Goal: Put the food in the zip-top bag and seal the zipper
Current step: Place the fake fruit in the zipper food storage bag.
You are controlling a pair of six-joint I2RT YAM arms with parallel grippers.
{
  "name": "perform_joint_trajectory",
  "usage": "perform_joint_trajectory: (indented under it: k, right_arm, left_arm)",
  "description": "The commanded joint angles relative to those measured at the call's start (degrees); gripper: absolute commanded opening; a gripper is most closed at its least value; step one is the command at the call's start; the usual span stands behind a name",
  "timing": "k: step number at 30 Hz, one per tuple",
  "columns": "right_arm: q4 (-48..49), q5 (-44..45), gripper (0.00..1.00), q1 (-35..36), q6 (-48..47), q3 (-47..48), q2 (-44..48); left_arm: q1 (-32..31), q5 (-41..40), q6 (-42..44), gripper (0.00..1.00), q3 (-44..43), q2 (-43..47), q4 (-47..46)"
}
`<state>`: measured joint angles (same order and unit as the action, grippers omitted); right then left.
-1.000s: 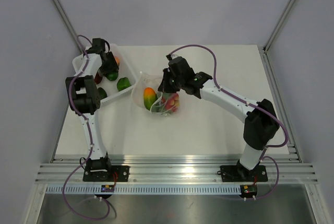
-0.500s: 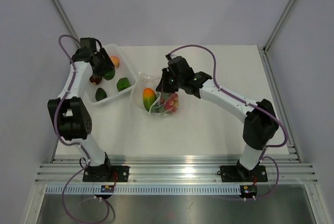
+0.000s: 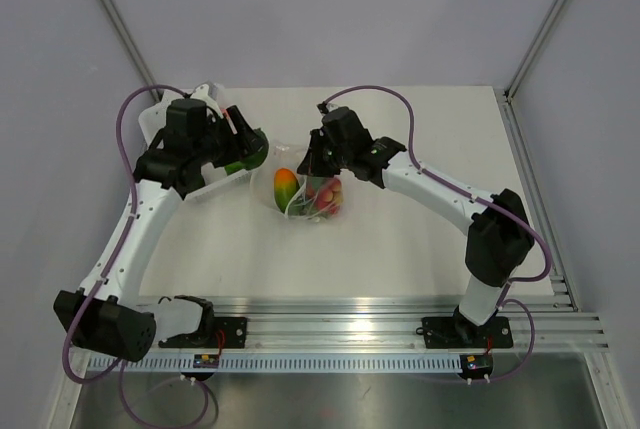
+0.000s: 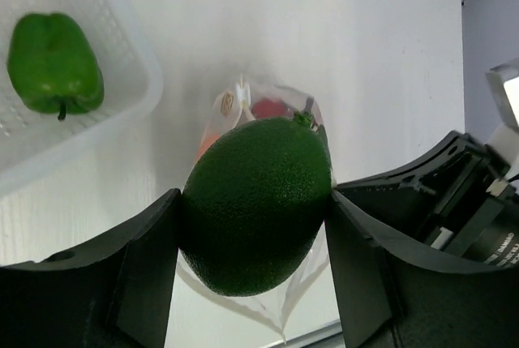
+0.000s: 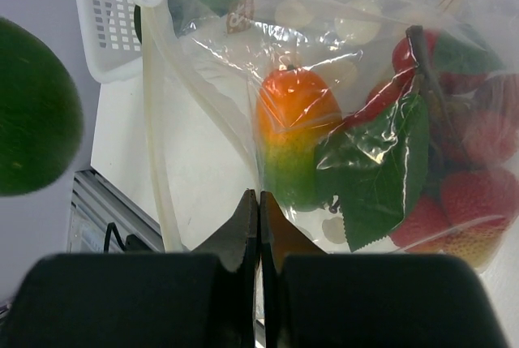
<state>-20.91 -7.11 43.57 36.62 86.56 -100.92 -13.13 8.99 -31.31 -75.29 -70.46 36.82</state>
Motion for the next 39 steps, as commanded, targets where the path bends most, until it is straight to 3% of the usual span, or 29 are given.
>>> perform_joint_trajectory:
  k: [1,8,15,33,36,37,38,39]
  right_arm:
    - [0.8,-0.1,0.03,0.5,-0.3,2.7,-0.1]
    - [-0.6,0.9,0.03,0.5,-1.2,4.0,1.5]
    - [-0.8,-0.4,0.02,0.6,-1.1,4.2,4.0]
    - [1.9,-4.2,0.02,0.5,0.7,2.9,8.2]
    - [1.9,-4.0,0.02,0.5,0.7,2.6,8.4]
    - [1.9,-4.0,0.02,0.5,0.7,2.6,8.4]
    - [1.9,-3.8,0.02,0.5,0.7,2.6,8.5]
    - [2.0,-3.7,0.02,0.5,0.7,2.2,8.6]
  left_arm:
    - [-1.5,3.5,-4.2,0.33,4.3,2.1,-1.3]
    - [-4.3,6.4,-7.4,0.33,8.8,-0.4,-6.5]
    - [-6.9,8.2,-9.7,0.33,7.8,-5.5,-10.4]
    - [-9.8,5.1,-9.6,0.34,7.2,-9.7,-12.3]
    - [-9.9,3.8,-9.0,0.45,7.0,-9.9,-11.8]
    - [-9.9,3.5,-8.7,0.55,6.8,-10.0,-11.6]
    - [-10.1,2.9,-7.9,0.80,6.5,-10.1,-10.9]
    - [-10.3,2.4,-7.1,0.89,5.1,-10.1,-9.2]
